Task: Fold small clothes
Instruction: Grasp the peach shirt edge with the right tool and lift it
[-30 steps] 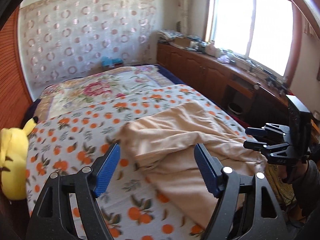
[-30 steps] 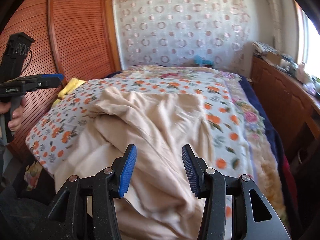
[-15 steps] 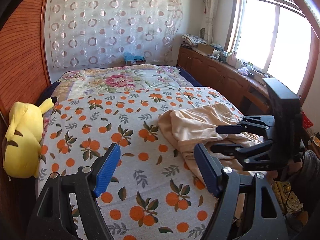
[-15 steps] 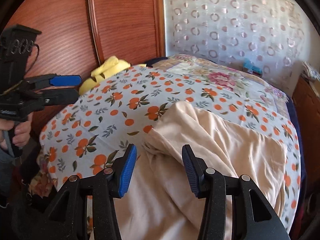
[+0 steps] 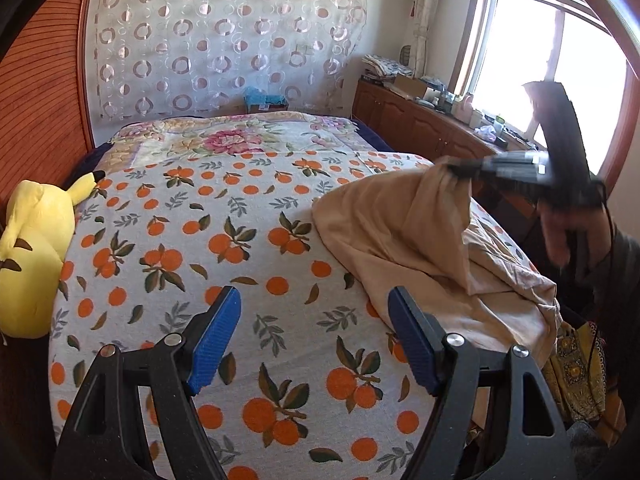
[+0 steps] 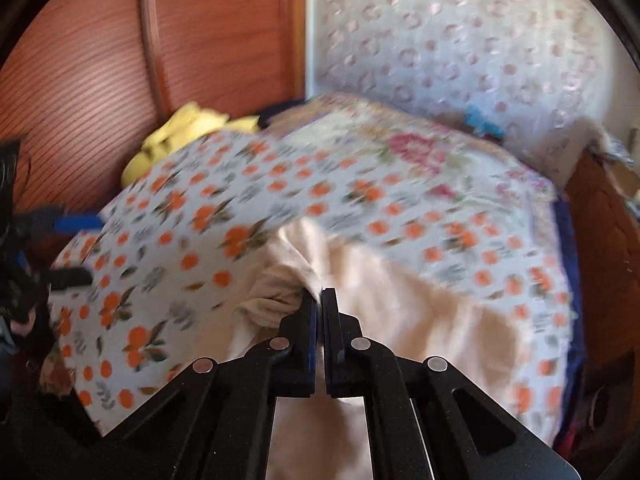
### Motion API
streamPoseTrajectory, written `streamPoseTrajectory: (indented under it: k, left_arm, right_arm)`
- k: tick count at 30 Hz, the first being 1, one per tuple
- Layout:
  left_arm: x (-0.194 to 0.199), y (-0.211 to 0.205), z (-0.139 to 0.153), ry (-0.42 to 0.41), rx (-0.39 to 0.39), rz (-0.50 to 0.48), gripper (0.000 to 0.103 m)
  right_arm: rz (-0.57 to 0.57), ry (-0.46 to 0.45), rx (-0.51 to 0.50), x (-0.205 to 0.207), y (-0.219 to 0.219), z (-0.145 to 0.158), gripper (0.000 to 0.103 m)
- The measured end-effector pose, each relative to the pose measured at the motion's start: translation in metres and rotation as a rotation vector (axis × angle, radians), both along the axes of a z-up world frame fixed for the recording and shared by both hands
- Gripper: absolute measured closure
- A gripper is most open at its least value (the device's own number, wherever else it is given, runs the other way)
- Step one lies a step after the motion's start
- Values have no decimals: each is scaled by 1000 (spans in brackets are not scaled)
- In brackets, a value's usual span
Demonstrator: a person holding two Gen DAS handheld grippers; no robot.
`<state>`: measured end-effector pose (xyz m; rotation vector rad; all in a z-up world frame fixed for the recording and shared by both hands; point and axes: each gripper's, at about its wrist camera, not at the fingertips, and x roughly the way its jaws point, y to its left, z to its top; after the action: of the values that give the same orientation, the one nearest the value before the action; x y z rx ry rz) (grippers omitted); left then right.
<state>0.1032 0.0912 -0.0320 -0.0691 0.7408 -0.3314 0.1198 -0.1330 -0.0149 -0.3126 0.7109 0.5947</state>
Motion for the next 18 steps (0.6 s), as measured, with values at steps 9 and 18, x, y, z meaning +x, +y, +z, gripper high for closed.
streamPoseTrajectory:
  k: [9, 18]
  left_arm:
    - [2, -39, -7, 10, 1, -74, 26]
    - [-2, -73, -18, 32, 21, -134, 26]
  right_arm:
    - [-376, 6, -21, 77, -99, 15, 88]
    - [-280, -18, 4, -2, -98, 5, 71]
